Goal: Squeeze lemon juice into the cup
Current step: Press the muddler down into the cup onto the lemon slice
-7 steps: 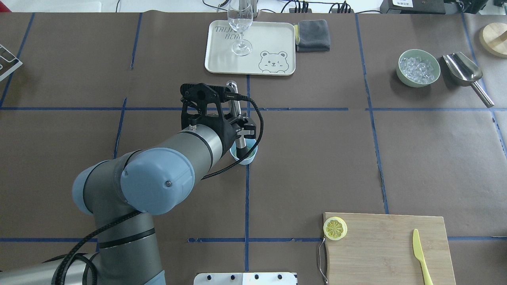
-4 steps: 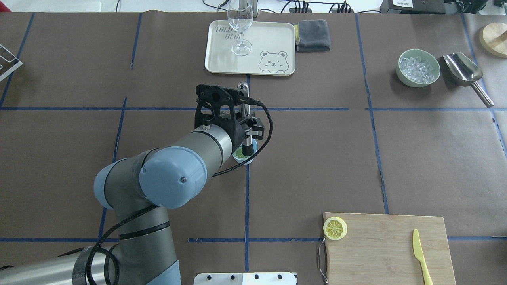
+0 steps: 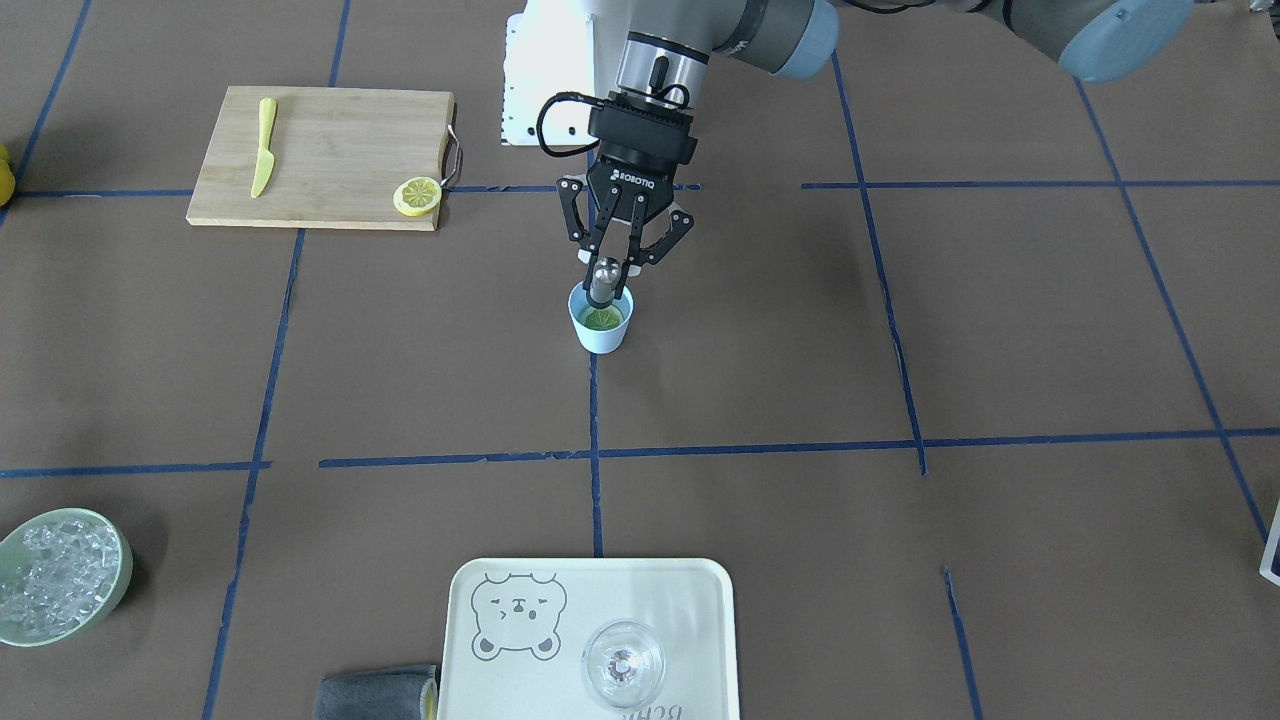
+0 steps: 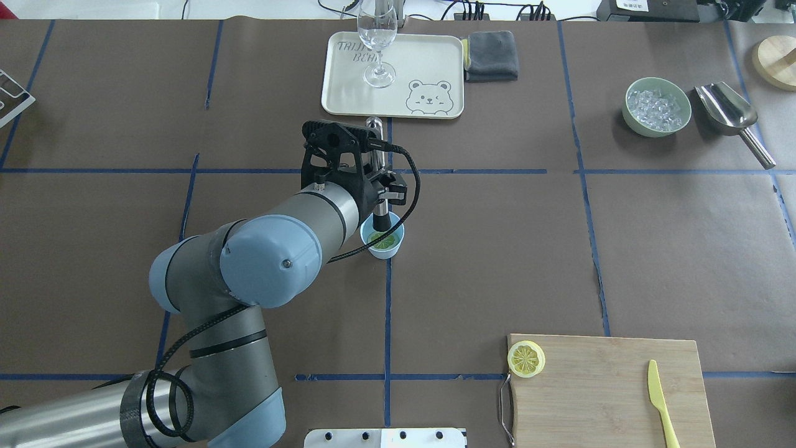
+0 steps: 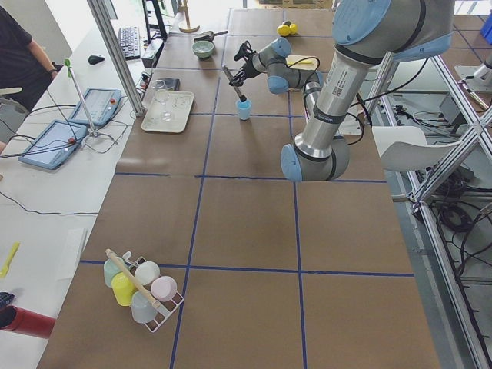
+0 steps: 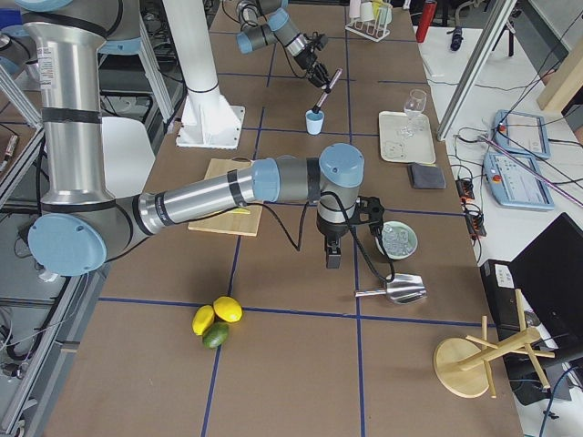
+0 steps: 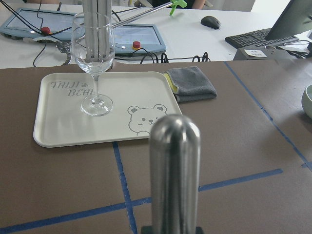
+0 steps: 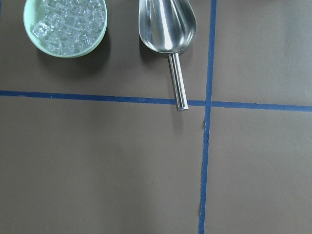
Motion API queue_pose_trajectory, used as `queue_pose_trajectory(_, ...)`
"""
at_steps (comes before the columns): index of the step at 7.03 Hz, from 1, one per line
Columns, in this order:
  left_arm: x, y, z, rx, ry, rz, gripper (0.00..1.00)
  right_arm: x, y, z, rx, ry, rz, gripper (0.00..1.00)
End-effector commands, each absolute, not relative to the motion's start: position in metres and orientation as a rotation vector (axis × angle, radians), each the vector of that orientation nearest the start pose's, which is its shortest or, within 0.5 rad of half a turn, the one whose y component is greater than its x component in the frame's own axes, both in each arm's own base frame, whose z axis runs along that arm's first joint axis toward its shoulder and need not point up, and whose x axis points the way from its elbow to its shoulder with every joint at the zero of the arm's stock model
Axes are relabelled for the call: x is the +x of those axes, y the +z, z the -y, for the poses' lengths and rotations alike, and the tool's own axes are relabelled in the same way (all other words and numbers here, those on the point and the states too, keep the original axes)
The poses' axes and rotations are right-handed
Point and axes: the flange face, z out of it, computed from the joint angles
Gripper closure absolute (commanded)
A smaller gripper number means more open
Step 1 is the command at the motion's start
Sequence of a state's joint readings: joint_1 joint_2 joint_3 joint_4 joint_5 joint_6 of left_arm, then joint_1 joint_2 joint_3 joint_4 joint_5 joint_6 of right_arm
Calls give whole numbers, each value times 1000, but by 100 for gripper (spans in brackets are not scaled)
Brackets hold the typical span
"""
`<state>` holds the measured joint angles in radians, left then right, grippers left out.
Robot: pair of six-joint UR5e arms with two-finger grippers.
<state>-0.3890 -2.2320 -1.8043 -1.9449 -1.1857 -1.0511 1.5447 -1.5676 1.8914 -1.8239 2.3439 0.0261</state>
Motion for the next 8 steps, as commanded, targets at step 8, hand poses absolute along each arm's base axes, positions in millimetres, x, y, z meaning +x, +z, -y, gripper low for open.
queue_pose_trajectory(8, 539, 148, 394, 833, -122, -993, 100, 53, 525, 480, 52, -26, 776, 0)
